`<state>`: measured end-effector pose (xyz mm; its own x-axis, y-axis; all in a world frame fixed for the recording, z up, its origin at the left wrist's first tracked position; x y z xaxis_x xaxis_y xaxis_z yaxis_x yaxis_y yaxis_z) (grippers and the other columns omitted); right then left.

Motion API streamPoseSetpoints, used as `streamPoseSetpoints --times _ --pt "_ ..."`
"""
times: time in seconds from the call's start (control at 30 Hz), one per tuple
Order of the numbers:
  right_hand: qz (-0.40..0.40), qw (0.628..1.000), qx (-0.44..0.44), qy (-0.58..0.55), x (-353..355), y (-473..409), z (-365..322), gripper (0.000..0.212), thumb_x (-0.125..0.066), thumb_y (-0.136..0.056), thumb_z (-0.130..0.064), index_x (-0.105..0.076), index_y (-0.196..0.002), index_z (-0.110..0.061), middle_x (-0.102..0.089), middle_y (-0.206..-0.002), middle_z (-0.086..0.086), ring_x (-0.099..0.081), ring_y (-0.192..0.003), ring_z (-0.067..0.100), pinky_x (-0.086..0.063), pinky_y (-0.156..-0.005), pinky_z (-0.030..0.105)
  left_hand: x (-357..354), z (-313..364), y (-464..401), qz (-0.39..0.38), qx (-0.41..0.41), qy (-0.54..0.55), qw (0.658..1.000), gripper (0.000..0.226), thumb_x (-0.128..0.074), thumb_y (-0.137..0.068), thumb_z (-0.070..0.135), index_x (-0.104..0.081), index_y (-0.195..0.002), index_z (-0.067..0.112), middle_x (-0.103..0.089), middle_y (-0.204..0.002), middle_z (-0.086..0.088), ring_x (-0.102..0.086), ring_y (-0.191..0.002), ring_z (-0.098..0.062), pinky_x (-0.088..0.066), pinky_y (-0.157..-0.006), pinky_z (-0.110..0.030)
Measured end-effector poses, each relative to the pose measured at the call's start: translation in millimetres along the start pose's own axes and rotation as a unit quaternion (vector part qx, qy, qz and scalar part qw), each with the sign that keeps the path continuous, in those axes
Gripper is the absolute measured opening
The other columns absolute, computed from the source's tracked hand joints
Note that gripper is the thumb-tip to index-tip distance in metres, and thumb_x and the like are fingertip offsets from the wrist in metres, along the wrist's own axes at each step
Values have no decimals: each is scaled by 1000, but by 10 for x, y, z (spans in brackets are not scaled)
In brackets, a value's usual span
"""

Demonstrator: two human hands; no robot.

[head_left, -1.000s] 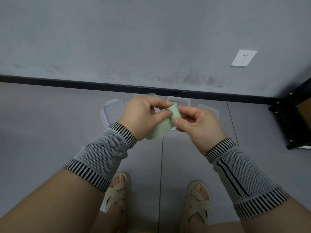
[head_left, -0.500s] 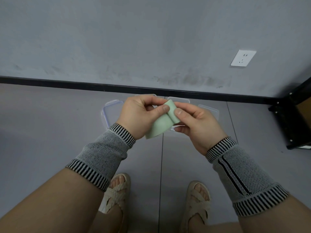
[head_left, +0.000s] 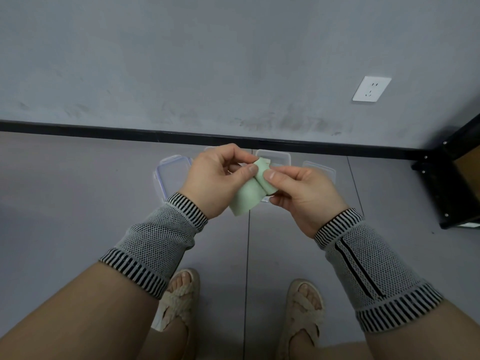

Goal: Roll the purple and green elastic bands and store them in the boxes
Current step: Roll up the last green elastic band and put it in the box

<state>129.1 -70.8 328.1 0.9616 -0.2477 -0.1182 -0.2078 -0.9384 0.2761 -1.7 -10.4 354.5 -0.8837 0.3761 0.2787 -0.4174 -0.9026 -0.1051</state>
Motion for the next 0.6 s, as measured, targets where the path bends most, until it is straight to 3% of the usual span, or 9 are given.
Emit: streamPoseSetpoints --times 0.1,0.2,0.3,0.37,0.5,0.6 --pt "4 1000 1 -6 25 0 -18 10 -61 -87 -10 -70 -86 -10 -65 -74 4 -55 -68 11 -45 -62 22 -17 -5 11 -9 3 1 1000 10 -64 -86 15 -64 -89 25 -67 -84 5 -62 -79 -11 -52 -76 -24" --pt "20 999 -1 -32 67 -4 -23 11 -60 -88 -10 -68 -91 -4 -63 -75 5 -54 -67 11 -45 -59 20 -11 -24 9 -22 20 -62 998 17 -51 -95 21 -65 -100 28 -66 -87 13 -58 -75 8 -45 -70 -9" --pt "26 999 -5 -39 95 -3 -30 11 -59 -89 -11 -68 -90 -6 -65 -76 4 -55 -67 11 -45 -57 20 -43 -7 32 -60 26 -94 993 30 -48 -96 17 -59 -88 44 -61 -83 22 -54 -70 17 -41 -63 -2" --pt "35 998 -11 -49 109 -1 -33 10 -58 -90 -12 -67 -87 -8 -65 -77 4 -56 -68 12 -45 -57 21 -45 33 47 -66 18 -94 993 33 -50 -95 14 -57 -88 45 -57 -82 27 -52 -71 24 -38 -64 2" --pt "64 995 -11 -79 123 -1 -26 14 -57 -92 -17 -66 -83 -11 -66 -77 4 -59 -70 14 -48 -62 24 -51 69 51 -62 9 -110 992 26 -55 -92 13 -63 -111 30 -59 -79 26 -53 -68 23 -36 -62 2" --pt "90 990 -5 -109 121 15 -40 15 -55 -93 -17 -65 -83 -10 -67 -81 7 -63 -74 16 -53 -69 27 -76 85 58 -50 -2 -120 992 27 -58 -91 14 -65 -116 22 -61 -78 23 -55 -68 19 -37 -63 1"
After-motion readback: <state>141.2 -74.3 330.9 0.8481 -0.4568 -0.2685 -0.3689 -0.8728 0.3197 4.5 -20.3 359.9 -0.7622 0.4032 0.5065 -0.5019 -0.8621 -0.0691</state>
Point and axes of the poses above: each hand's wrist, its own y-axis away from the middle knuckle, its own x-axis out of the back of the hand, z = x × y, the point moved 6 cm from there along -y, towards the middle knuckle
